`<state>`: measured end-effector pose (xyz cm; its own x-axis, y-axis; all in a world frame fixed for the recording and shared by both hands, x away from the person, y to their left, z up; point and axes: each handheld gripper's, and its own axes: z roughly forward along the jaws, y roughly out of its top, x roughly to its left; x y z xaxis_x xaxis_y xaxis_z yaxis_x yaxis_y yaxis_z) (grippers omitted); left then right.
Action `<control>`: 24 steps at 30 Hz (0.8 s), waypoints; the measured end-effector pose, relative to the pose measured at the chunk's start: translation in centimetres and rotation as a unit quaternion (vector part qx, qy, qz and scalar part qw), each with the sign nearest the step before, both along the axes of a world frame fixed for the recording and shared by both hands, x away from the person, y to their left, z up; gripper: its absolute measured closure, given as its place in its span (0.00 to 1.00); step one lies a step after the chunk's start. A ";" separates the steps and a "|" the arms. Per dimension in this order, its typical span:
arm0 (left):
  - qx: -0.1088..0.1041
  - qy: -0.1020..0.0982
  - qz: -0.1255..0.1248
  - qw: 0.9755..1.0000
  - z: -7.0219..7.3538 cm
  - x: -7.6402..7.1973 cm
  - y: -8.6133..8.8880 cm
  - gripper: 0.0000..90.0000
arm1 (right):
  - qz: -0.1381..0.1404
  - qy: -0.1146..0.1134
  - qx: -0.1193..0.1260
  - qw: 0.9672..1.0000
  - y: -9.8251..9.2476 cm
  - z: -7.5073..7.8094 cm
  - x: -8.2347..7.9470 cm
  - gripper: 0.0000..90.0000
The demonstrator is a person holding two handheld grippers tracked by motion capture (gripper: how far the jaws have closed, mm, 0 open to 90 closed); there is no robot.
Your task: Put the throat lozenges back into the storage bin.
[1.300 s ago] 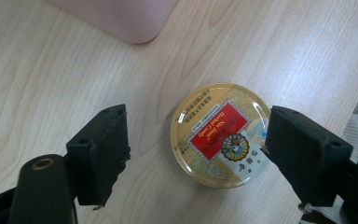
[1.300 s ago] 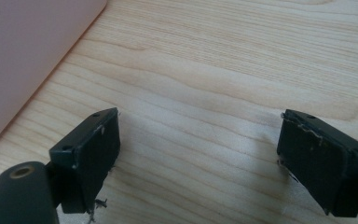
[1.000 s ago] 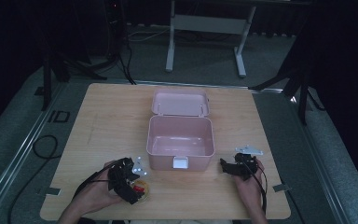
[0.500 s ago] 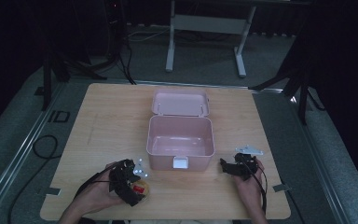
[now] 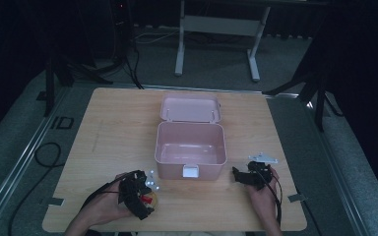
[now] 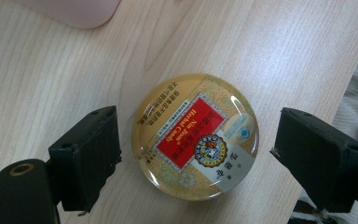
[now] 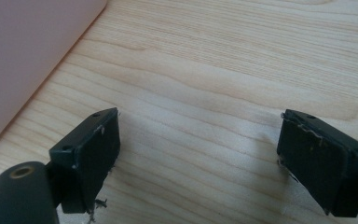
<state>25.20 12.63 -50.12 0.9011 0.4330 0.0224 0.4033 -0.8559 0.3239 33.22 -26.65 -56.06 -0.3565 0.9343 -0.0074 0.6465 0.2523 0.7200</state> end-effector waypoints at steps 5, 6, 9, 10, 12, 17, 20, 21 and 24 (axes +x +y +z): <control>0.020 0.005 -0.009 1.000 -0.3 0.2 -0.5 0.16 | 0.000 0.000 0.000 1.000 0.0 0.0 0.0 0.14; 0.024 0.006 -0.010 1.000 -0.4 0.3 -0.6 0.16 | 0.000 0.000 0.001 1.000 0.0 0.0 0.0 0.14; 0.032 0.008 -0.012 0.999 -0.6 0.4 -0.7 0.16 | 0.000 0.000 0.000 1.000 0.0 0.0 0.0 0.14; 0.036 0.008 -0.012 0.999 -0.7 0.4 -0.8 0.16 | 0.000 0.000 0.001 1.000 0.0 0.0 0.0 0.14; 0.039 0.011 -0.014 0.999 -0.9 0.5 -0.9 0.16 | 0.000 0.000 0.001 1.000 0.0 0.0 0.0 0.14; 0.050 0.014 -0.016 0.998 -1.2 0.6 -1.3 0.15 | 0.000 0.000 0.001 1.000 0.0 0.0 0.0 0.14; 0.054 0.018 -0.017 0.998 -1.3 0.6 -1.3 0.14 | 0.000 0.000 0.001 1.000 0.0 0.0 0.0 0.14; 0.055 0.021 -0.019 0.998 -1.3 0.6 -1.3 0.14 | 0.000 0.000 0.001 1.000 0.0 0.0 0.0 0.14; 0.059 0.023 -0.022 0.998 -1.3 0.6 -1.4 0.16 | 0.000 0.000 0.000 1.000 0.0 0.0 0.0 0.14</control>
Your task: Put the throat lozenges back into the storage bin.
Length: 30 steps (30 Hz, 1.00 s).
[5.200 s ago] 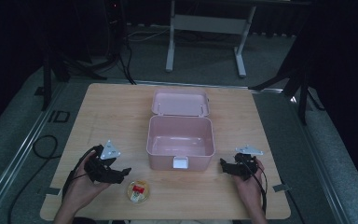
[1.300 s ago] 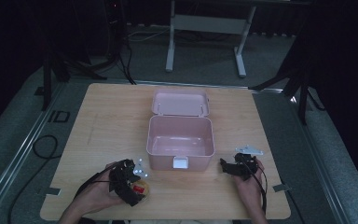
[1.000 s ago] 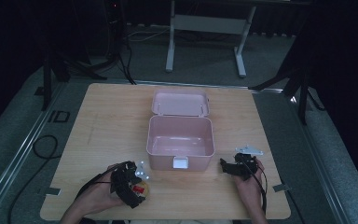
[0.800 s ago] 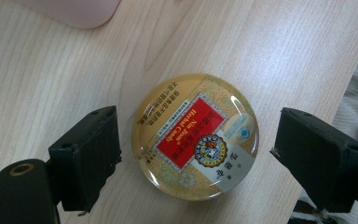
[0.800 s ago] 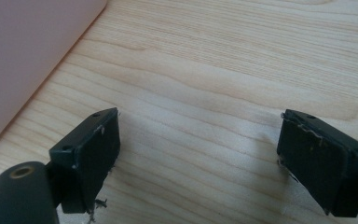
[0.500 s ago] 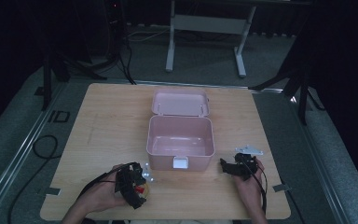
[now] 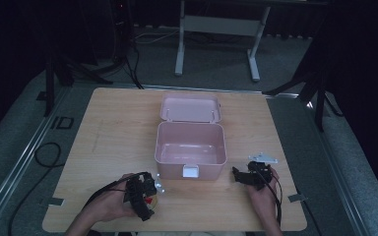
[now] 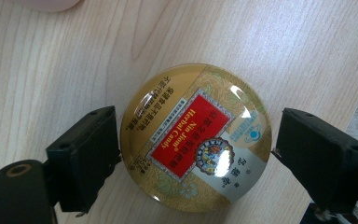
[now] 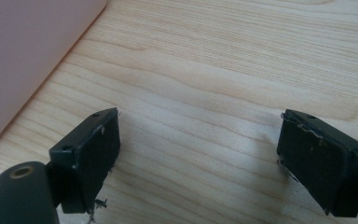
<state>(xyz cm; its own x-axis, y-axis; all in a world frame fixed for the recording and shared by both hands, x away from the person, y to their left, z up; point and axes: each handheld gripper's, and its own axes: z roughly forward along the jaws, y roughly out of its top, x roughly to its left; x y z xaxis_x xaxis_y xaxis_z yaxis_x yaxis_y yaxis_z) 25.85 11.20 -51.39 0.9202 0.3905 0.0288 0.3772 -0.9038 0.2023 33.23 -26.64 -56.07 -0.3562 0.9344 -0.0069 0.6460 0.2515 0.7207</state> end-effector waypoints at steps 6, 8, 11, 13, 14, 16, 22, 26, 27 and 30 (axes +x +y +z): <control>0.012 0.000 -0.002 1.000 -0.2 0.2 -0.3 0.17 | 0.001 0.000 0.000 1.000 0.0 0.0 0.0 0.14; 0.015 0.000 -0.003 1.000 -0.3 0.2 -0.4 0.17 | 0.001 0.000 0.000 1.000 0.0 0.0 0.0 0.14; 0.022 0.002 -0.001 1.000 -0.5 0.2 -0.5 0.17 | 0.000 0.000 0.000 1.000 0.0 0.0 0.0 0.14; 0.024 0.003 0.003 1.000 -0.5 0.3 -0.5 0.21 | 0.001 0.000 0.000 1.000 0.0 0.0 0.0 0.14; 0.024 0.003 0.004 1.000 -0.5 0.3 -0.5 0.22 | 0.000 0.000 0.000 1.000 0.0 0.0 0.0 0.14; 0.025 0.004 0.004 1.000 -0.5 0.3 -0.5 0.22 | 0.001 0.000 0.000 1.000 0.0 0.0 0.0 0.14; 0.029 0.010 0.004 1.000 -0.6 0.4 -0.5 0.22 | 0.001 0.000 0.000 1.000 0.0 0.0 0.0 0.14; 0.029 0.010 0.004 1.000 -0.6 0.4 -0.5 0.22 | 0.001 0.000 0.000 1.000 0.0 0.0 0.0 0.14; 0.030 0.011 0.005 0.999 -0.6 0.4 -0.5 0.22 | 0.001 0.000 0.000 1.000 0.0 0.0 0.0 0.14; 0.031 0.011 0.009 0.999 -0.7 0.4 -0.6 0.22 | 0.001 0.000 -0.001 1.000 0.0 0.0 0.0 0.14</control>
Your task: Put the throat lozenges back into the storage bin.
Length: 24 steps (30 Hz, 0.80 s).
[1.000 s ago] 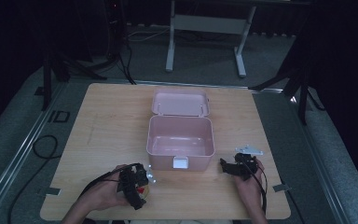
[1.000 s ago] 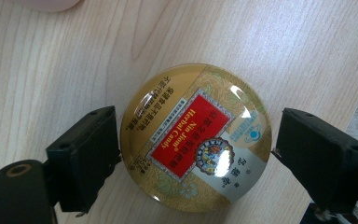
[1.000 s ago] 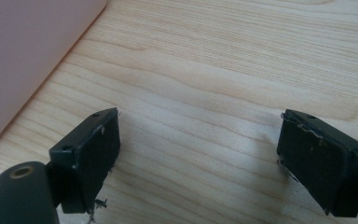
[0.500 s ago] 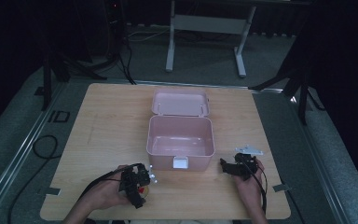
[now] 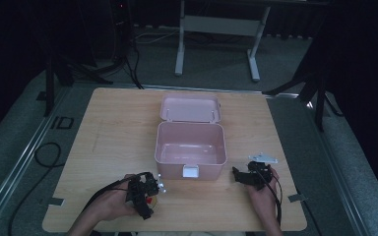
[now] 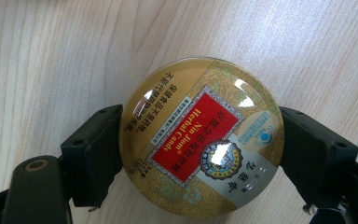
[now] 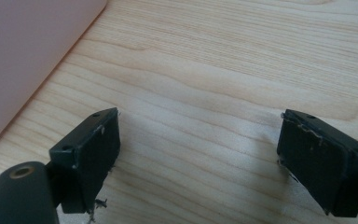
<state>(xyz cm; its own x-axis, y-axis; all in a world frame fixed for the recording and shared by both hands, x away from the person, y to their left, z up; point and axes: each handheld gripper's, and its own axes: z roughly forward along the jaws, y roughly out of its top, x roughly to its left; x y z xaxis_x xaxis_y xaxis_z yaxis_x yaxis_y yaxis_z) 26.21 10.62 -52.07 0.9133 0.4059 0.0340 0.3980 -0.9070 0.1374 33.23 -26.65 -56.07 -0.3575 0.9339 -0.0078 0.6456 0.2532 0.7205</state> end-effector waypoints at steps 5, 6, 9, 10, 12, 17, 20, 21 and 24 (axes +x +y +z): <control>0.001 0.000 -0.001 1.000 -0.1 0.0 0.0 0.22 | 0.000 0.000 0.000 1.000 0.0 0.0 0.0 0.14; 0.001 0.000 -0.001 1.000 0.0 0.0 0.0 0.22 | 0.000 0.000 0.000 1.000 0.0 0.0 0.0 0.14; 0.010 -0.008 -0.003 1.000 0.1 0.0 0.0 0.22 | 0.000 0.000 0.000 1.000 0.0 0.0 0.0 0.14; 0.012 -0.013 0.001 1.000 0.1 0.1 0.0 0.23 | 0.000 0.000 0.000 1.000 0.0 0.0 0.0 0.14; 0.012 -0.015 0.002 1.000 0.2 0.2 0.1 0.23 | 0.000 0.000 0.000 1.000 0.0 0.0 0.0 0.14; 0.006 -0.012 0.010 1.000 0.8 0.4 0.5 0.23 | 0.000 0.000 0.000 1.000 0.0 0.0 0.0 0.14; 0.003 -0.012 0.014 1.000 1.3 0.6 0.7 0.23 | 0.000 0.000 0.000 1.000 0.0 0.0 0.0 0.14; 0.002 -0.010 0.016 1.000 1.5 0.7 0.8 0.23 | 0.000 0.000 0.000 1.000 0.0 0.0 0.0 0.14; 0.000 -0.009 0.020 1.000 1.9 0.8 1.0 0.23 | 0.000 0.000 0.000 1.000 0.0 0.0 0.0 0.14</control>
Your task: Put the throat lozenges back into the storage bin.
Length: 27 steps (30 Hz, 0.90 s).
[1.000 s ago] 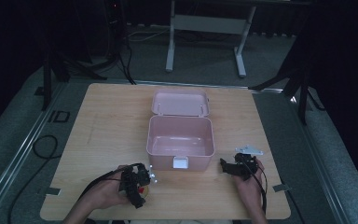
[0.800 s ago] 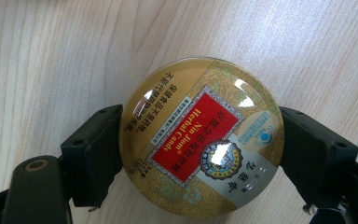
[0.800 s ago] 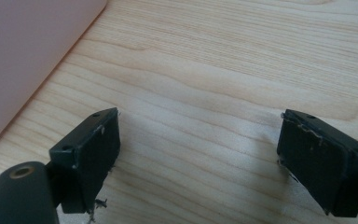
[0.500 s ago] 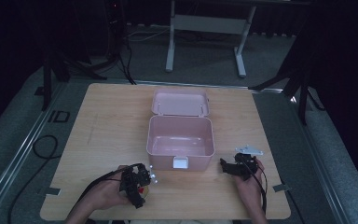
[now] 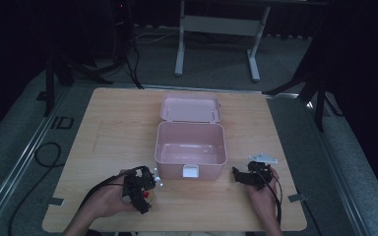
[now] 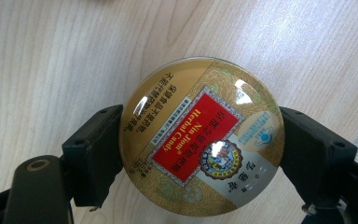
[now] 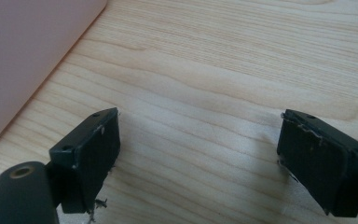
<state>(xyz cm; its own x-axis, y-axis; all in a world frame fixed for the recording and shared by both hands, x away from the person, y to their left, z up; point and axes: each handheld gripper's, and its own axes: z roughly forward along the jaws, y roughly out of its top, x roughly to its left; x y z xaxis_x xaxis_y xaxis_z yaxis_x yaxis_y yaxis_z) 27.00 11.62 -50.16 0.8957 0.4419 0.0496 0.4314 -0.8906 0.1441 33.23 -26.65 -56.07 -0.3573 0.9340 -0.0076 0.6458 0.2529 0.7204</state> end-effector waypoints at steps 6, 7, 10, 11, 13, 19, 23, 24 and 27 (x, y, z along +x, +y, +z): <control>-0.001 -0.001 0.006 1.000 0.7 0.3 0.2 0.23 | 0.000 0.000 0.000 1.000 0.0 0.0 0.0 0.14; -0.001 -0.001 0.005 1.000 0.8 0.3 0.3 0.23 | 0.000 0.000 0.000 1.000 0.0 0.0 0.0 0.14; -0.003 -0.004 0.008 1.000 1.1 0.4 0.4 0.23 | 0.000 0.000 0.000 1.000 0.0 0.0 0.0 0.14; -0.003 -0.005 0.007 1.000 1.2 0.4 0.4 0.23 | 0.000 0.000 0.000 1.000 0.0 0.0 0.0 0.14; -0.004 -0.006 0.009 1.000 1.4 0.4 0.5 0.23 | 0.000 0.000 0.000 1.000 0.0 0.0 0.0 0.14; -0.005 -0.009 0.012 1.000 2.1 0.5 1.1 0.23 | 0.000 0.000 0.000 1.000 0.0 0.0 0.0 0.14; -0.013 -0.017 0.016 1.000 2.6 0.5 1.3 0.23 | 0.000 0.000 0.000 1.000 0.0 0.0 0.0 0.14; -0.016 -0.018 0.017 1.000 2.7 0.5 1.4 0.23 | 0.000 0.000 0.000 1.000 0.0 0.0 0.0 0.14; -0.016 -0.018 0.019 1.000 3.0 0.6 1.5 0.23 | 0.000 0.000 0.000 1.000 0.0 0.0 0.0 0.14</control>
<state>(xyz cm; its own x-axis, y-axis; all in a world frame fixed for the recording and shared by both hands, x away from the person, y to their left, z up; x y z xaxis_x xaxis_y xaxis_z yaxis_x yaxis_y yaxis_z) 27.61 13.16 -47.16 0.8764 0.4769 0.0671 0.4581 -0.8685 0.1893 33.23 -26.65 -56.07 -0.3571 0.9340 -0.0073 0.6460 0.2526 0.7203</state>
